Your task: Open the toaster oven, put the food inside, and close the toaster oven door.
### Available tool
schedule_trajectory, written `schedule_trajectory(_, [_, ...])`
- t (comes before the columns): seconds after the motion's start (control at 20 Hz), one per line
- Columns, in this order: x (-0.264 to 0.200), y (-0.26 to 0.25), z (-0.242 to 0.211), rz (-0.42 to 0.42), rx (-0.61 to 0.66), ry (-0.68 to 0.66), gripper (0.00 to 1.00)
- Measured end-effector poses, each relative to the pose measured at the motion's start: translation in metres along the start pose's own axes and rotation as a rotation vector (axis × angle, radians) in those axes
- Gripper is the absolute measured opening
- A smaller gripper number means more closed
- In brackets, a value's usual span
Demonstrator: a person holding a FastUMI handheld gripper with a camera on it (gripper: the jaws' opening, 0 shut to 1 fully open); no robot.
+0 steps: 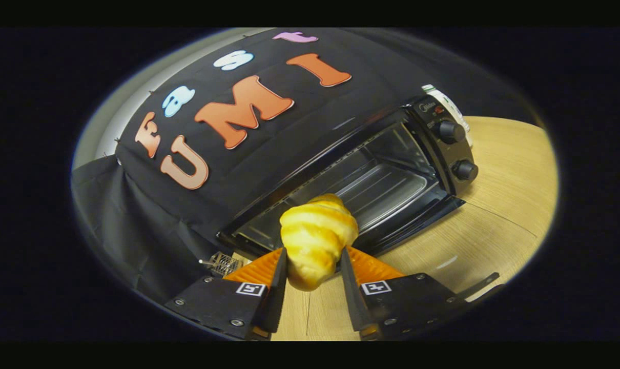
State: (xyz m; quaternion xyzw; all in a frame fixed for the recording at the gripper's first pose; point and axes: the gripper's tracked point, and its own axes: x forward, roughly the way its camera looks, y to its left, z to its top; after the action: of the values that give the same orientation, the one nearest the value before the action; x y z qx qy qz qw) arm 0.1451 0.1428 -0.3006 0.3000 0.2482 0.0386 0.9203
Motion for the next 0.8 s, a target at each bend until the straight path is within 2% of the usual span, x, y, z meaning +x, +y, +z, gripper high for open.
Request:
schedule_trajectory(0.5, [0.060, -0.003, 0.027, -0.024, 0.016, -0.013, 0.53])
schedule_trajectory(0.65, [0.071, -0.005, 0.032, -0.034, 0.001, -0.028, 0.59])
schedule_trajectory(0.8, [0.068, -0.009, 0.042, -0.078, -0.093, -0.090, 0.68])
